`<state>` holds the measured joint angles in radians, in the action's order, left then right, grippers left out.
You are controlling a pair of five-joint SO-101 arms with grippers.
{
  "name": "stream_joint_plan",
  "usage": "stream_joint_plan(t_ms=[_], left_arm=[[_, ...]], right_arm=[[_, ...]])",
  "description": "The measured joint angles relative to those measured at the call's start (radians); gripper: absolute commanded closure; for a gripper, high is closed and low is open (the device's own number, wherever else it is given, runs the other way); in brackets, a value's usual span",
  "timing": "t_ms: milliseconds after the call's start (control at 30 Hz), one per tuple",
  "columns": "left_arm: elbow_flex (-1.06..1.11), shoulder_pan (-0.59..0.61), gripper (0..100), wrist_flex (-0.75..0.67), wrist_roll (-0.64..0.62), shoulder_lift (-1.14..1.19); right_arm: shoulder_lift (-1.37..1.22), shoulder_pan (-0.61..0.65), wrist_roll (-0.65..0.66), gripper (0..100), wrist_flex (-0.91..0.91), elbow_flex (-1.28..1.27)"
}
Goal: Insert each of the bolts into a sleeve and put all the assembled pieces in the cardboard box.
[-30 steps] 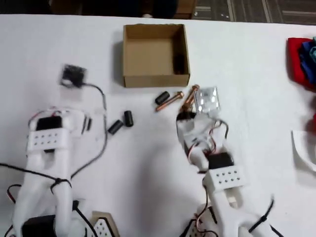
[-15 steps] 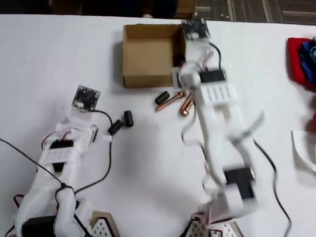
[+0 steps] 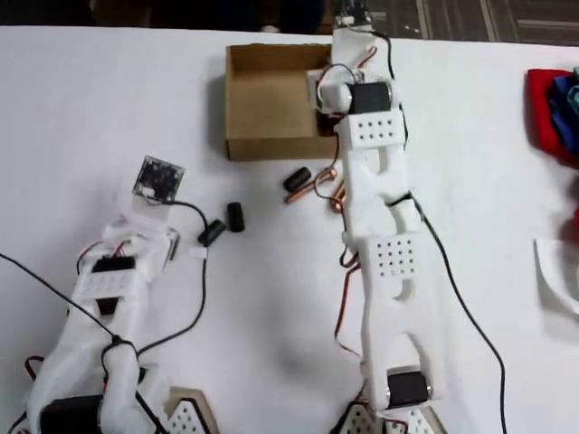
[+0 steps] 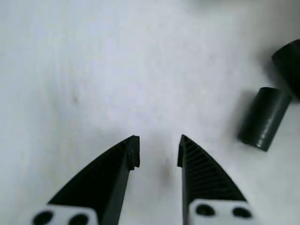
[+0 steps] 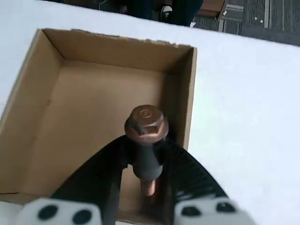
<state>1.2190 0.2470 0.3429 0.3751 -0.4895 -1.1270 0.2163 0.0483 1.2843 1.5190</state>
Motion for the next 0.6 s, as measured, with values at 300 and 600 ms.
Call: stream_joint_plan(t_ms=[300, 600], left_arm=[[0.0, 0.002, 88, 0.0, -0.011, 0.002], [0.0, -0.002, 86, -0.012, -0.02, 0.002]], right_arm=[[-0.018, 0.002, 0.0, 97.9, -0.063, -0.04], [-0.02, 0.002, 0.0, 97.9, -0.077, -0.117]])
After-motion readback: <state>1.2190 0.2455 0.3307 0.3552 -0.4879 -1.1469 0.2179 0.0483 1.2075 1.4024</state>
